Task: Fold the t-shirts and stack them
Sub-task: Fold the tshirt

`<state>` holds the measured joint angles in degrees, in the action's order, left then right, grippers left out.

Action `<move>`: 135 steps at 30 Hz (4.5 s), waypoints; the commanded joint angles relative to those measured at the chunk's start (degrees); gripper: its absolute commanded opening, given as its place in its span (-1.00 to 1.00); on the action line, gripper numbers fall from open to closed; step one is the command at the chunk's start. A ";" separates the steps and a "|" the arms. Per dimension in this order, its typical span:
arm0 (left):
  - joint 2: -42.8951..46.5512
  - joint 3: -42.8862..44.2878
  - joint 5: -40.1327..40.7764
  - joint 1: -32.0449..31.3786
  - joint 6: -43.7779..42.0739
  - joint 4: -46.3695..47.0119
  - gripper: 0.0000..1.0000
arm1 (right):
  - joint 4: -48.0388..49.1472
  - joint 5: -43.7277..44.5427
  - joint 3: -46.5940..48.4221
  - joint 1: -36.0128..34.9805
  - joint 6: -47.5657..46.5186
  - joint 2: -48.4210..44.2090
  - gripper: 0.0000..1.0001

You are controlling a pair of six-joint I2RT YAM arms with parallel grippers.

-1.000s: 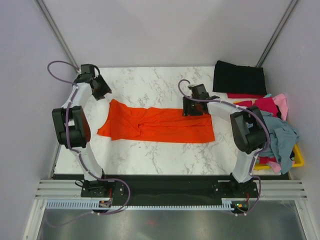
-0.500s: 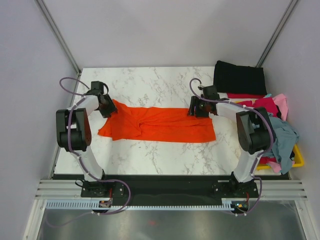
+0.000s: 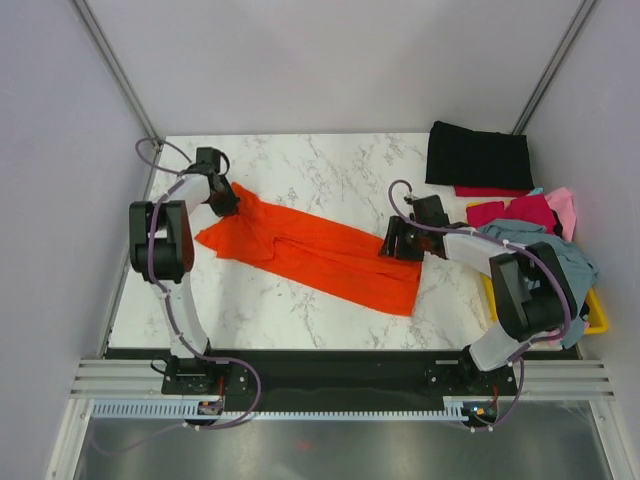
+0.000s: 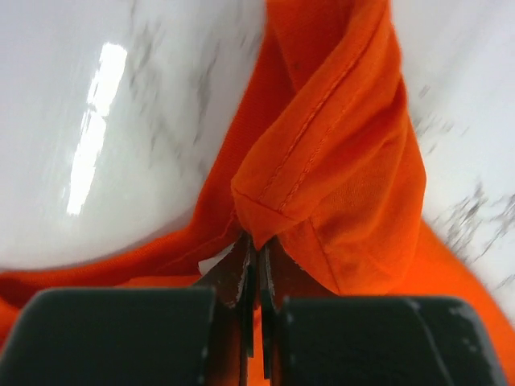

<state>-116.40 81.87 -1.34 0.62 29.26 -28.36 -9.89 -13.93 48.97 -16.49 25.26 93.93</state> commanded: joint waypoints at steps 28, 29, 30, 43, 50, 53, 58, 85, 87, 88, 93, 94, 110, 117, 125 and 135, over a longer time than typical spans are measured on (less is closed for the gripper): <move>-1.74 43.49 -3.25 -3.00 -9.92 4.46 0.99 | -15.69 0.66 31.14 -22.37 -7.23 2.90 0.61; -0.59 43.29 -2.44 -2.56 -9.92 3.24 0.99 | -15.77 0.49 33.71 -19.83 -8.11 5.36 0.61; 0.46 43.47 -2.00 -1.43 -9.92 2.00 0.99 | -15.77 -0.82 36.26 -18.59 -8.55 10.61 0.61; 12.69 8.34 -8.41 2.01 -5.44 3.57 0.64 | -22.81 -9.18 66.00 -11.55 -9.26 43.88 0.53; 1.72 10.32 -11.40 2.10 -3.86 6.56 0.64 | -14.90 -13.48 52.39 -11.72 -6.46 40.55 0.37; -6.45 15.94 -13.50 2.54 -4.03 6.65 0.64 | -8.23 -15.51 42.55 -11.90 -3.12 36.52 0.14; -17.96 27.00 -17.36 3.33 -3.07 5.60 0.62 | -0.50 -11.91 29.20 -12.42 1.28 28.96 -0.28; -15.66 47.87 -21.45 -1.24 -6.49 -2.22 0.99 | 3.22 2.33 6.22 -28.60 10.61 9.45 0.32; -11.50 44.89 -19.23 -0.71 -6.75 -4.15 0.99 | -0.11 3.38 6.23 -28.16 9.12 6.89 0.35; -9.05 43.83 -17.74 0.94 -6.84 -5.12 0.99 | -1.00 4.87 5.79 -27.37 7.98 5.49 0.41; 11.43 23.07 -13.95 1.84 -6.58 -7.50 0.99 | -0.14 3.48 9.01 -18.77 6.74 0.11 0.56; 14.24 18.73 -13.77 1.84 -6.41 -7.41 0.99 | -0.13 2.26 10.95 -16.23 5.87 1.07 0.56; 59.17 -41.78 -12.98 -3.77 2.91 -1.18 0.93 | 6.90 -10.68 24.13 -11.73 9.73 16.89 0.55; 64.28 -44.16 -14.64 -7.91 2.21 0.50 0.93 | 6.38 -16.82 53.28 -9.70 14.38 35.86 0.49; 64.72 -43.81 -18.25 -10.64 1.42 0.41 0.93 | 5.06 -16.56 76.34 -8.74 20.18 58.01 0.47; 64.37 -44.95 -17.20 -12.84 2.56 1.11 0.93 | 6.02 -11.47 94.81 -3.55 21.60 74.55 0.69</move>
<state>-52.34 37.98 -18.06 -11.49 30.22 -29.69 -0.14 -32.12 141.29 -22.68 49.60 163.17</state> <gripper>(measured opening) 0.968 0.802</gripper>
